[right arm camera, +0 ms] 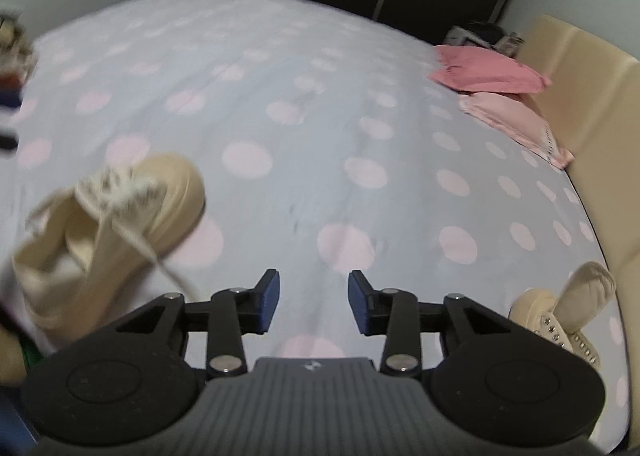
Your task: Lace up shoes with both hands
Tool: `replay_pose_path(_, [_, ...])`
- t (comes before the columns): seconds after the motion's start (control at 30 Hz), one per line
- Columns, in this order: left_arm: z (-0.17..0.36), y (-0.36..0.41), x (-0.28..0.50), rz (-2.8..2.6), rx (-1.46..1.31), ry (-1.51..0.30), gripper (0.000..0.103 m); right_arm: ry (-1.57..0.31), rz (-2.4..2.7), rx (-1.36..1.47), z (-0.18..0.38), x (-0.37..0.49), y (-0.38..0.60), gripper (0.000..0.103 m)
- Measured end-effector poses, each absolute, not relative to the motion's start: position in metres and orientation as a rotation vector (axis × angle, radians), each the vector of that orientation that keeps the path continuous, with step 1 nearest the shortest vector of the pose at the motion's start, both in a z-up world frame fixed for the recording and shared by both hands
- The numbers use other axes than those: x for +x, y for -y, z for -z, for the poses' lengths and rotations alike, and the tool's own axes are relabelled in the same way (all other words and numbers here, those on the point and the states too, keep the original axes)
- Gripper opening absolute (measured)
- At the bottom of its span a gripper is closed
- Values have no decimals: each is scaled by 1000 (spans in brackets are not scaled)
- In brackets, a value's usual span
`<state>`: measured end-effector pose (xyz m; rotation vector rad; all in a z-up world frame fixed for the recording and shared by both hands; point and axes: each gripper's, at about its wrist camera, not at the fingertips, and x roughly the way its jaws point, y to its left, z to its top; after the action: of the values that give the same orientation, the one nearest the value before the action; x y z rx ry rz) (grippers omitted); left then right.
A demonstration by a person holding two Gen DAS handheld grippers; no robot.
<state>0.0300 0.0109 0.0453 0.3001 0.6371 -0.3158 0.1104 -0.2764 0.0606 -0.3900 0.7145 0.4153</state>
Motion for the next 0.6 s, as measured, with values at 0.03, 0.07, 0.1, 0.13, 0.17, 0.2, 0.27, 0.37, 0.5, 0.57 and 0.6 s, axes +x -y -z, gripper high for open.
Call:
replay_pose_path(0.03, [-47,-11,30,305,284,-627,53,-703,-407,-361,-64,111,276,60])
replay_pose_path(0.07, [-49,-12,30,292,271,-614,53,-691,-399,-329,-67,110,274,64])
replay_pose_path(0.1, [-51,-12,30,277,258,-600,54,-683,-397,-304,-70,109,271,66])
replay_pose_path(0.13, [-53,-12,29,263,247,-584,58,-677,-399,-284,-72,108,268,70])
replay_pose_path(0.17, [-56,-12,28,245,238,-556,61,-671,-403,-264,-74,107,263,74])
replay_pose_path(0.2, [-59,-12,25,224,230,-520,64,-668,-409,-243,-75,105,259,76])
replay_pose_path(0.27, [-64,-12,20,178,213,-451,74,-662,-421,-199,-76,102,250,80])
replay_pose_path(0.37, [-72,-13,15,113,166,-376,81,-667,-424,-110,-76,98,240,87])
replay_pose_path(0.5, [-74,-15,16,18,120,-365,81,-673,-426,-37,-77,93,225,92])
replay_pose_path(0.57, [-73,-14,17,-30,129,-365,81,-670,-430,-27,-78,89,218,93])
replay_pose_path(0.6, [-72,-13,16,-42,145,-358,81,-665,-433,-23,-79,87,216,94])
